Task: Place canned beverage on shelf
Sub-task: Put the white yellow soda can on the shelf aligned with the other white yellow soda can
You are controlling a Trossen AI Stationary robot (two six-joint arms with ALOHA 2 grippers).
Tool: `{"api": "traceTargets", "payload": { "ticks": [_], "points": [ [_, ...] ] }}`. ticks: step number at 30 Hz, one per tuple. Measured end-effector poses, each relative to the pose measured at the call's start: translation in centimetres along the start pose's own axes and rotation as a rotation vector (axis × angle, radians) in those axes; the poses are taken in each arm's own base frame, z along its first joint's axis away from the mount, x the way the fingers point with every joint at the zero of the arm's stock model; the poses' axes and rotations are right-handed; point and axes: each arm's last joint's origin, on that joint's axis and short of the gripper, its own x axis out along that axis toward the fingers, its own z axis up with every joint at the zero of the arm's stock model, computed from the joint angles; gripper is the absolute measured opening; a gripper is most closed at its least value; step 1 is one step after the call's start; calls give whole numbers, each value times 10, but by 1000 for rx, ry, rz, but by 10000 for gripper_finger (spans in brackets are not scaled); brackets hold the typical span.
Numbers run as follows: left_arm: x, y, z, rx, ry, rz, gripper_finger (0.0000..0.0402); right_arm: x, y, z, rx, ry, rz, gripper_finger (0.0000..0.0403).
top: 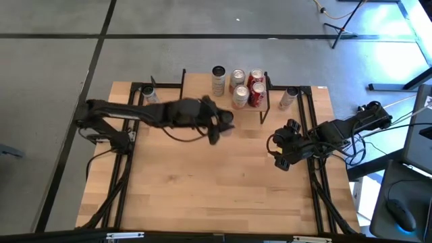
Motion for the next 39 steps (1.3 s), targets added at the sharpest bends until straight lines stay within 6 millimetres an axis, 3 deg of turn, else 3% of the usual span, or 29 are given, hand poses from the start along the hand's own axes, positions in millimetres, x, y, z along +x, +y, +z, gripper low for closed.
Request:
{"api": "traceTargets", "payload": {
  "ticks": [6,10,18,31,39],
  "points": [
    [-26,35,35,-5,-54,149,243,0,0,1,-20,-17,-18,305],
    [-27,60,37,-21,-29,211,243,0,0,1,-19,-19,-18,305],
    [-14,92,32,-28,31,208,244,0,2,3,-5,-42,0,305],
    [29,105,11,13,73,232,244,0,2,4,-5,-46,6,305],
    [35,126,8,-6,78,269,244,0,2,4,-6,-44,5,305]
  ]
}}
